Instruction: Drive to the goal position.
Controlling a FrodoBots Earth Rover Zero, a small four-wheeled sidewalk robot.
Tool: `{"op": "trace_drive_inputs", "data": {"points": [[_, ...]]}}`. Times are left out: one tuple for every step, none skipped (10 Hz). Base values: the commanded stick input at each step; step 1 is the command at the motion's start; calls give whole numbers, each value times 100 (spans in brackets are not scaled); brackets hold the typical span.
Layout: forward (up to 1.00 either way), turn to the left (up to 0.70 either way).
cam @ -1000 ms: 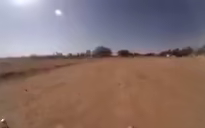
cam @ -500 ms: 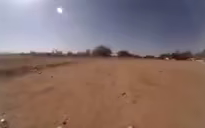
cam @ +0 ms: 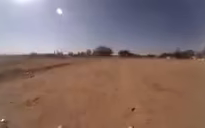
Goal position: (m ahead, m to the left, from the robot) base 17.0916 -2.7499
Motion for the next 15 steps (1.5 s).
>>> {"op": "trace_drive_inputs", "data": {"points": [[100,0],[100,0],[100,0],[100,0],[100,0],[100,0],[100,0],[100,0],[100,0],[100,0],[100,0],[100,0],[100,0],[100,0],[100,0]]}}
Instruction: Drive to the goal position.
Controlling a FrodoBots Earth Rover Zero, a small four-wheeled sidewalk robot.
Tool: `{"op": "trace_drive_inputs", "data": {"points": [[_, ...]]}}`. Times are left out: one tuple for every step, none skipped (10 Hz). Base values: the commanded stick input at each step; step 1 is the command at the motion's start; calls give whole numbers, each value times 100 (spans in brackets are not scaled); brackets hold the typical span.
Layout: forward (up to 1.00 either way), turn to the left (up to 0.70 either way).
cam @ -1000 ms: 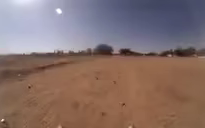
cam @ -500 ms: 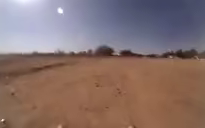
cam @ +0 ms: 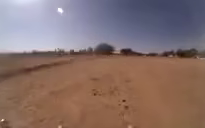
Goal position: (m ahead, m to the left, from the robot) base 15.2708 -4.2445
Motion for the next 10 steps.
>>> {"op": "trace_drive_inputs", "data": {"points": [[100,0],[100,0],[100,0],[100,0],[100,0],[100,0],[100,0],[100,0],[100,0],[100,0]]}}
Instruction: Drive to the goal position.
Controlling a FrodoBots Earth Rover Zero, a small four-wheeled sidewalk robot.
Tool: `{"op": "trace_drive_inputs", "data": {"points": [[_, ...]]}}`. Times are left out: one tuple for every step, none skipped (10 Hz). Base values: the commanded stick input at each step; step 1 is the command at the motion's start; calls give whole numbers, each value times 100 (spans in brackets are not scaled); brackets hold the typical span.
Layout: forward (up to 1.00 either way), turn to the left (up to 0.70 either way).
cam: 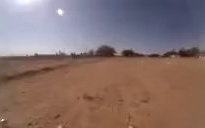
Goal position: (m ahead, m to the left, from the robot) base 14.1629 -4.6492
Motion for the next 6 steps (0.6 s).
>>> {"op": "trace_drive_inputs", "data": {"points": [[100,0],[100,0],[100,0],[100,0],[100,0],[100,0]]}}
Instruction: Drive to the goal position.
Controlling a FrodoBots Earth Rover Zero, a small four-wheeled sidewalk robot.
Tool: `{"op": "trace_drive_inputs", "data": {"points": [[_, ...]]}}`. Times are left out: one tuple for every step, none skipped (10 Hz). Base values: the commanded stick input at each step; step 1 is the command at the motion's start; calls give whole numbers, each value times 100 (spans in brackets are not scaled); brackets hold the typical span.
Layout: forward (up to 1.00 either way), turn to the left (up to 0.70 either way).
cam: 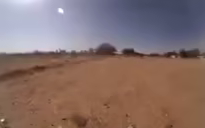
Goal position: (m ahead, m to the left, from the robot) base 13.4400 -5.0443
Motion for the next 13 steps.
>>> {"op": "trace_drive_inputs", "data": {"points": [[100,0],[100,0],[100,0],[100,0],[100,0],[100,0],[100,0],[100,0],[100,0],[100,0],[100,0],[100,0],[100,0]]}}
